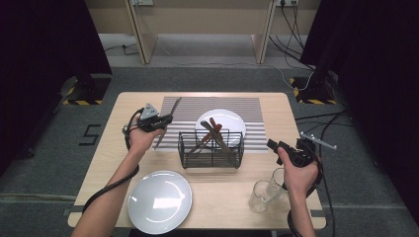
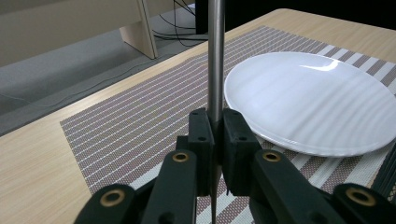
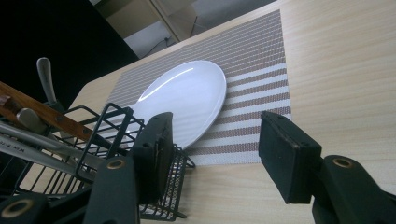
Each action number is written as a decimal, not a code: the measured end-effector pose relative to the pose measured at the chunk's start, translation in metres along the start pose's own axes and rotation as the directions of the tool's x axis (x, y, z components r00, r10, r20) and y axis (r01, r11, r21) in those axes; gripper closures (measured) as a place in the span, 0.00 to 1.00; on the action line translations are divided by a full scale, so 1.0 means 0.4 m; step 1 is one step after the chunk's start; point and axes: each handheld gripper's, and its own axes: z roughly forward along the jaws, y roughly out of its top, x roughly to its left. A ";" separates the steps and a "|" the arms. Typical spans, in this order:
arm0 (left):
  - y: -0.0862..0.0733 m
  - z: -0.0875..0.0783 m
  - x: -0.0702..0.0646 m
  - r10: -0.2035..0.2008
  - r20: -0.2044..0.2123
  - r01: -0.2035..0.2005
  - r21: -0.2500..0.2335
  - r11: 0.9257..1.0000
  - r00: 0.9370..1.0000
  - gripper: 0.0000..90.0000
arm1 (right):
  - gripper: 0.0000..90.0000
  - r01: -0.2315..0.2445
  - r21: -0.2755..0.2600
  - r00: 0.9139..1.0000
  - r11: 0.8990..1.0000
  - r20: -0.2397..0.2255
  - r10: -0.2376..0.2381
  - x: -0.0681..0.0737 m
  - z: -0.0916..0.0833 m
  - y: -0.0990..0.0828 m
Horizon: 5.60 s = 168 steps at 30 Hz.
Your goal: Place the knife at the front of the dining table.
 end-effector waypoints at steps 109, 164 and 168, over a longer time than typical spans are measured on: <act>-0.046 0.106 -0.007 -0.020 0.063 -0.002 0.336 0.942 0.998 0.92 | 0.50 -0.008 -0.005 1.000 1.000 -0.005 0.008 -0.001 -0.002 0.001; -0.081 0.131 0.016 -0.050 0.049 0.026 0.400 0.916 0.998 0.86 | 0.50 -0.007 -0.009 1.000 1.000 -0.008 0.007 -0.003 -0.005 0.002; -0.081 0.131 0.014 -0.033 0.044 0.013 0.400 0.916 0.999 0.84 | 0.50 -0.003 -0.010 1.000 1.000 -0.009 0.003 -0.002 -0.005 0.002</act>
